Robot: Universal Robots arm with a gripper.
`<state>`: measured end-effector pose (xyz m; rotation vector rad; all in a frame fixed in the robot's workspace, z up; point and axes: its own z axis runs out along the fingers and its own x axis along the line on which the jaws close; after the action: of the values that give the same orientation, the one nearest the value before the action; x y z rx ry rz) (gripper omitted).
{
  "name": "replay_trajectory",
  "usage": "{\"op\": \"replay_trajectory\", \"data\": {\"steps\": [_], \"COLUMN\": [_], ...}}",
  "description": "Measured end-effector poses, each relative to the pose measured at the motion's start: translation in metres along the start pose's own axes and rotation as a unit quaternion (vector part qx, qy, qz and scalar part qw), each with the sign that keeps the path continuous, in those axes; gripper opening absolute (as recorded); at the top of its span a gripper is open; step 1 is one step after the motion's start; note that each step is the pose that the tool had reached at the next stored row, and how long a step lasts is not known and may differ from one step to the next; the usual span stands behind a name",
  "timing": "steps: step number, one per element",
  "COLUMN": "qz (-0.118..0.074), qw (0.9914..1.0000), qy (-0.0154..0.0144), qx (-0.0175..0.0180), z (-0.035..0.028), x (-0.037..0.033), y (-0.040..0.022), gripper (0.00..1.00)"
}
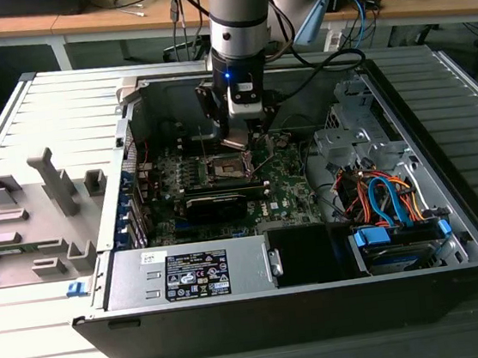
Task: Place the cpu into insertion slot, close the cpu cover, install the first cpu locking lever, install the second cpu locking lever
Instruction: 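Place the cpu into insertion slot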
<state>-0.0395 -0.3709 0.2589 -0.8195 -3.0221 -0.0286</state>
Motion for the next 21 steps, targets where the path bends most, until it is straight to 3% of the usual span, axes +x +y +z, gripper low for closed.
{"op": "replay_trajectory", "data": {"steps": [21], "qz": [0.009], "qw": [0.99995], "qy": [-0.0004], "qx": [0.0003], "z": [0.0027], "x": [-0.0001], "y": [0.0000], "gripper": [0.55]}}
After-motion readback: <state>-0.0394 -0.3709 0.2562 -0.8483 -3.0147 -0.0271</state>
